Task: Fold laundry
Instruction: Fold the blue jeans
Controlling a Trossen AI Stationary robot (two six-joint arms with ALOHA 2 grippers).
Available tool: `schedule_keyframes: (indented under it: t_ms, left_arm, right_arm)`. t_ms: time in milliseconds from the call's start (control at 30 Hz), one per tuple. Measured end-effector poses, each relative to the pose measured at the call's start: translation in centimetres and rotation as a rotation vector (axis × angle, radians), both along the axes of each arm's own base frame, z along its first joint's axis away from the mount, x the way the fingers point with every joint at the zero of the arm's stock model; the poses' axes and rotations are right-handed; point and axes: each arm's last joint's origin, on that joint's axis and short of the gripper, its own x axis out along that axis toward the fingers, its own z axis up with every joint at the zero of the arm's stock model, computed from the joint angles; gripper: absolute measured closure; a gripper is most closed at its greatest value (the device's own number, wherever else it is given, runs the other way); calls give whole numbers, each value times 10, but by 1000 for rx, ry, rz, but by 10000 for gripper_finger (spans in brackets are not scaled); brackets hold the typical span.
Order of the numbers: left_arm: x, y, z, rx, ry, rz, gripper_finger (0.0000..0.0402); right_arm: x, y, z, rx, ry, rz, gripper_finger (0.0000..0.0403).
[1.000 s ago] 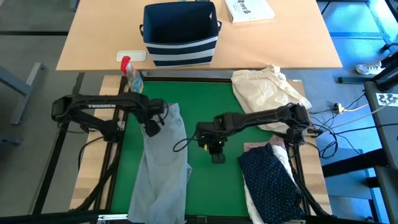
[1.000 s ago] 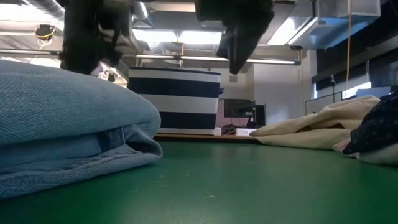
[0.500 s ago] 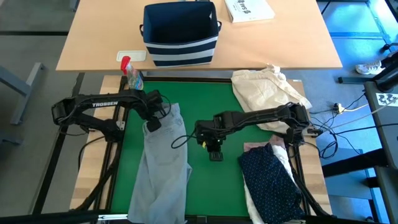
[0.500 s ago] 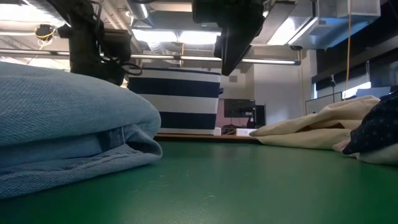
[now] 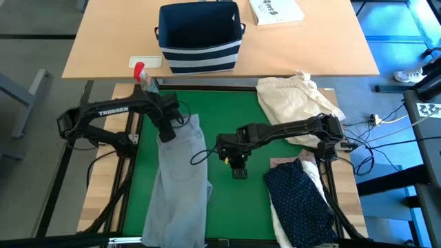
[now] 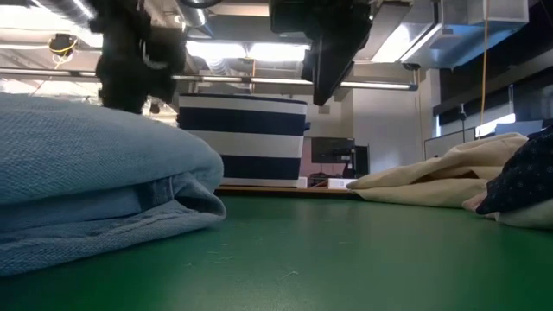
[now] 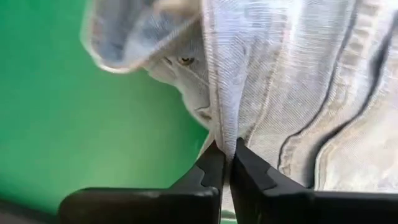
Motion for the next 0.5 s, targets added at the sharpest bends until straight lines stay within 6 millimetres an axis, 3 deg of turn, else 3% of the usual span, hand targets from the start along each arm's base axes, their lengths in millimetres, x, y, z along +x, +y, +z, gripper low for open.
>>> schedule_keyframes:
  t_ms: [167, 267, 367, 500]
  left_arm:
    - [6, 7, 52, 171, 13, -97, 394]
    - [9, 10, 73, 280, 4, -187, 397]
    - [13, 16, 79, 367, -10, -269, 396]
    - [15, 23, 63, 341, 29, -326, 396]
  right_arm:
    - [0, 0, 0, 1, -3, 0, 297]
    - [0, 0, 1, 1, -9, 0, 297]
    - [1, 0, 1, 2, -12, 1, 297]
    - [1, 0, 1, 0, -12, 7, 297]
